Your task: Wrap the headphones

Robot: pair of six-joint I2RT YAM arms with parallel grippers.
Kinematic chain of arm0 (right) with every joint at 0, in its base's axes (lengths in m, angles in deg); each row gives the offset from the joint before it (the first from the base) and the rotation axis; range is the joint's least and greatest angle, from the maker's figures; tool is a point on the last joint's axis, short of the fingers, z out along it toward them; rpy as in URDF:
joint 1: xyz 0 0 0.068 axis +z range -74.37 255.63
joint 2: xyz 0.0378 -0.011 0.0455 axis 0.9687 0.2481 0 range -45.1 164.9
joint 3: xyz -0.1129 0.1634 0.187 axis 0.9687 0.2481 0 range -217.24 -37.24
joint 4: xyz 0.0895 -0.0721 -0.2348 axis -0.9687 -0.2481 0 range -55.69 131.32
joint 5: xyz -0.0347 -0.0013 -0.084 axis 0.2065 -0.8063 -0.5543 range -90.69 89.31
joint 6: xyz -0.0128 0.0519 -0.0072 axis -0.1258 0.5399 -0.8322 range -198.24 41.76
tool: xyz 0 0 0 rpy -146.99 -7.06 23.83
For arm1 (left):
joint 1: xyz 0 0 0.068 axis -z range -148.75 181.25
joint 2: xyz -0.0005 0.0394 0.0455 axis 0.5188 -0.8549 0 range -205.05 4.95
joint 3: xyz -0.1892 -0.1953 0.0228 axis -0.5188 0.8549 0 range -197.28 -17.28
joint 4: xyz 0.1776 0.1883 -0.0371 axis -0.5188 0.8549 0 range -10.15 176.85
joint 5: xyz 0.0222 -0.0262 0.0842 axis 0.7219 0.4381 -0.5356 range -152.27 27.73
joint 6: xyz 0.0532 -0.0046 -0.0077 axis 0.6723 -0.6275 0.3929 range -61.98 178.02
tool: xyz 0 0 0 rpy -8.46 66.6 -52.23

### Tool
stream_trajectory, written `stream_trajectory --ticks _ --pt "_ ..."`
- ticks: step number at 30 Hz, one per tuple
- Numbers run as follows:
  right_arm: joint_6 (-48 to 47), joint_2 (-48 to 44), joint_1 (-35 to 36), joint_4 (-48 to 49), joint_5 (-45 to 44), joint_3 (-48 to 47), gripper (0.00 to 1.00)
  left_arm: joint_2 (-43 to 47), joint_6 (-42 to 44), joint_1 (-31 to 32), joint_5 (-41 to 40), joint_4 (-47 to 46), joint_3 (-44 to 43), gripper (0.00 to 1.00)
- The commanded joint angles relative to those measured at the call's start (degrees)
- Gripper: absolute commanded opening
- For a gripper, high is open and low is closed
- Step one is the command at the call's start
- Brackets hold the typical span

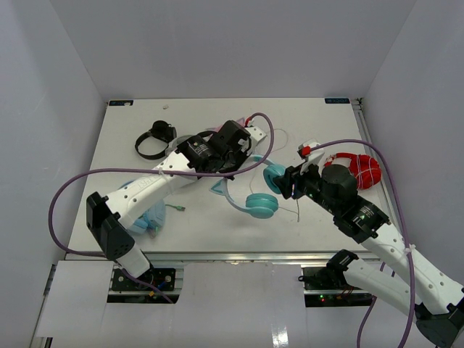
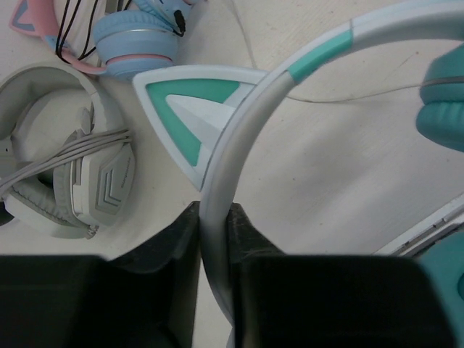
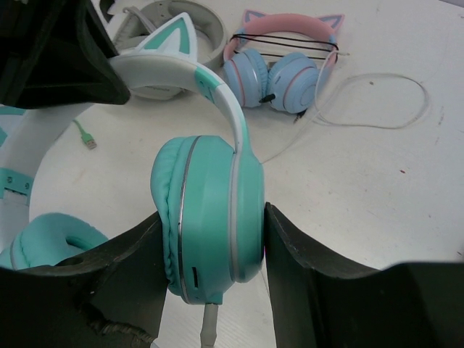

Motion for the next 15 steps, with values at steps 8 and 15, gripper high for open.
stream_trajectory --ticks 8,15 --pt "0.3 -0.2 0.4 5.9 2.3 -0.5 0.38 0.6 -1.2 0.1 -2.9 0.2 -0.2 0.0" --pt "-0.5 -2.1 0.3 8.1 5.9 1.2 0.82 4.3 -6.2 0.2 -16.8 3.0 -3.7 0.0"
